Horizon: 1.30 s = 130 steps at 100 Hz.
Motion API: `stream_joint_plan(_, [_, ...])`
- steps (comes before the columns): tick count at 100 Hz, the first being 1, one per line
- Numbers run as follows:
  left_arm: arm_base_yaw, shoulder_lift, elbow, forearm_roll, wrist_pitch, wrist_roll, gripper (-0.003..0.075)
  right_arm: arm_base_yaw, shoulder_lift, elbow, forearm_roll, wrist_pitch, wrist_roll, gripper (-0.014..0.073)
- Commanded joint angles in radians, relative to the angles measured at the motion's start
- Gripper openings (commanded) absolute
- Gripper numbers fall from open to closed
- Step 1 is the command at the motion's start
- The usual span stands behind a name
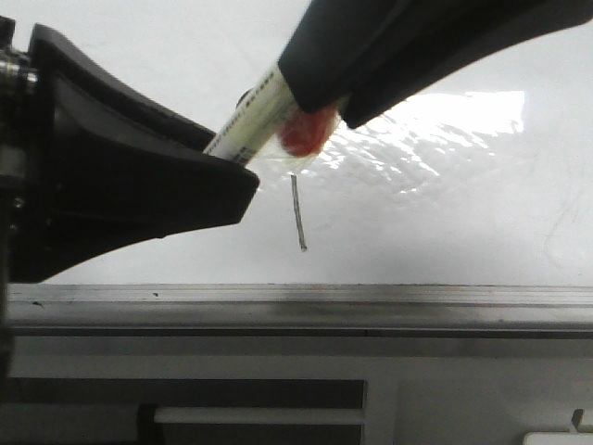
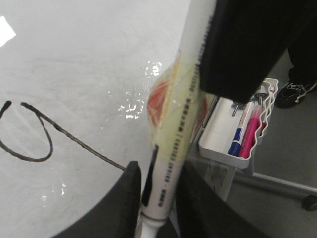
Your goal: Write number 9 on whiteboard
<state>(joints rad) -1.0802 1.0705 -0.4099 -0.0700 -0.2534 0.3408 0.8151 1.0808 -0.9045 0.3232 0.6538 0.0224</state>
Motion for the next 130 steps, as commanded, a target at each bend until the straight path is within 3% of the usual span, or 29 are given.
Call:
stream_joint_plan(1, [-0.004, -0.010, -0.032, -0.007, -0.067, -0.012, 0.0055, 0.002, -0.023, -0.034, 0.035, -0.030, -0.001, -0.0049])
stream_joint_plan(14, [-0.004, -0.010, -0.032, -0.007, -0.067, -0.012, -0.0021, 0.002, -0.023, -0.034, 0.035, -0.036, -0.001, -0.0048])
stream_joint_plan(22, [-0.004, -0.010, -0.032, -0.007, -0.067, -0.012, -0.0020, 0.002, -0.023, -0.034, 0.035, -0.045, -0.001, -0.0011])
stream_joint_plan(36, [-0.004, -0.010, -0.032, -0.057, -0.067, -0.014, -0.0020, 0.002, -0.023, -0.034, 0.033, -0.047, -0.001, 0.0236])
stream_joint_plan(42, [-0.004, -0.010, -0.032, -0.170, -0.072, -0.014, -0.0020, 0.002, -0.023, -0.034, 0.029, -0.047, -0.001, 0.0354])
stream_joint_plan(49, [0.000, -0.010, -0.032, -0.326, -0.088, -0.014, -0.0020, 0.002, -0.023, -0.034, 0.020, -0.047, -0.001, 0.0414])
stream_joint_plan(62, [0.020, -0.010, -0.032, -0.572, -0.140, -0.014, -0.0020, 0.002, -0.023, -0.034, 0.016, -0.047, -0.001, 0.0399])
stream_joint_plan(81, [0.061, -0.002, -0.032, -0.769, -0.220, -0.014, -0.0020, 0.002, -0.023, -0.034, 0.016, -0.045, -0.001, 0.0399])
stream_joint_plan(130, [0.068, 0.088, -0.032, -0.876, -0.205, -0.014, -0.0020, 0.002, -0.023, -0.034, 0.014, -0.045, -0.001, 0.0399])
